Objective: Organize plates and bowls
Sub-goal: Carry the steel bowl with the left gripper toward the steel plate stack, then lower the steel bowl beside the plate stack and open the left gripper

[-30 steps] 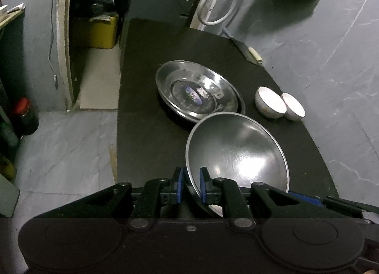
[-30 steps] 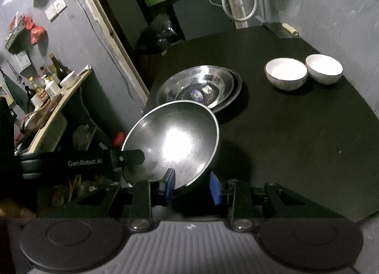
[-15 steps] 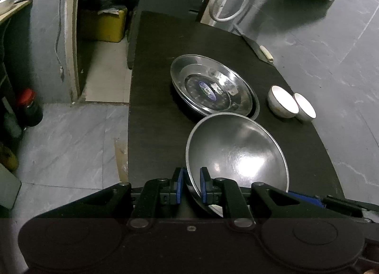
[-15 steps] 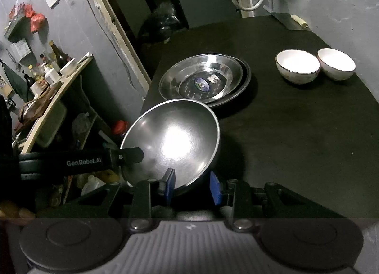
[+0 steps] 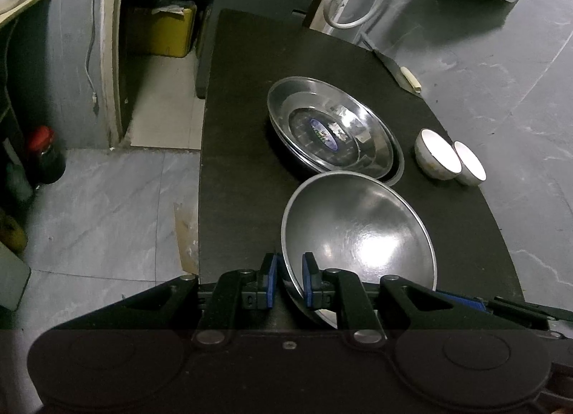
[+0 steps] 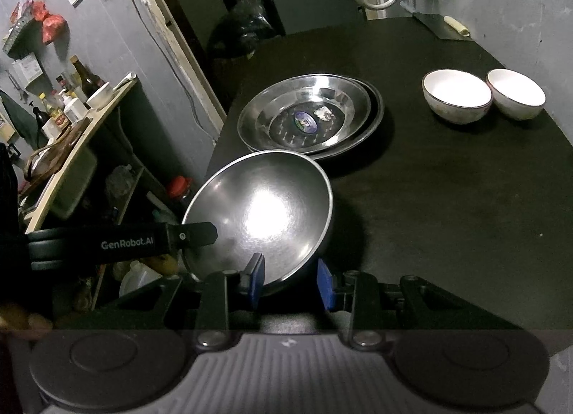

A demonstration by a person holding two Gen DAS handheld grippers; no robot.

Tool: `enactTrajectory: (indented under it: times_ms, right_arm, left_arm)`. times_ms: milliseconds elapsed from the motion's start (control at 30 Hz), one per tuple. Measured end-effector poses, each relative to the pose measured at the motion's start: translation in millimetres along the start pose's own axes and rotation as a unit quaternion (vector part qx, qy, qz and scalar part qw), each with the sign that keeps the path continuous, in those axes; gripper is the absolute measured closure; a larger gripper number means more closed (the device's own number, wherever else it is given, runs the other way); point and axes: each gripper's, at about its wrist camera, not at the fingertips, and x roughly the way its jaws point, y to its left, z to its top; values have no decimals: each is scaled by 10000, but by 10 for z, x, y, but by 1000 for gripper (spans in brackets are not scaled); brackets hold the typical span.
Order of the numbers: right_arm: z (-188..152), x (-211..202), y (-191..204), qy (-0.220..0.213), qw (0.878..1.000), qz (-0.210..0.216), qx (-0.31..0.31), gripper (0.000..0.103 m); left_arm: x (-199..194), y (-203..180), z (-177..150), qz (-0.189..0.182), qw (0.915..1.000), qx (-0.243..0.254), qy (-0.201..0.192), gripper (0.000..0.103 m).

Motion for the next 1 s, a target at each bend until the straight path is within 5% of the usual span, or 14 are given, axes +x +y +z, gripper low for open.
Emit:
enactTrajectory:
  times_ms: [600, 800, 1000]
  right_arm:
    - [28, 17, 28, 0, 10000, -28, 2, 61]
    - [24, -23, -24, -78, 9999, -114, 87, 53]
    - [33, -170, -156, -320, 9988, -279, 243, 38]
  left_arm:
    - [42, -3, 18, -43, 10000, 32, -19, 83]
    - [-31, 33, 15, -15, 9999, -56, -87, 64]
    - [-231, 101, 13, -67, 9983, -251, -518, 24]
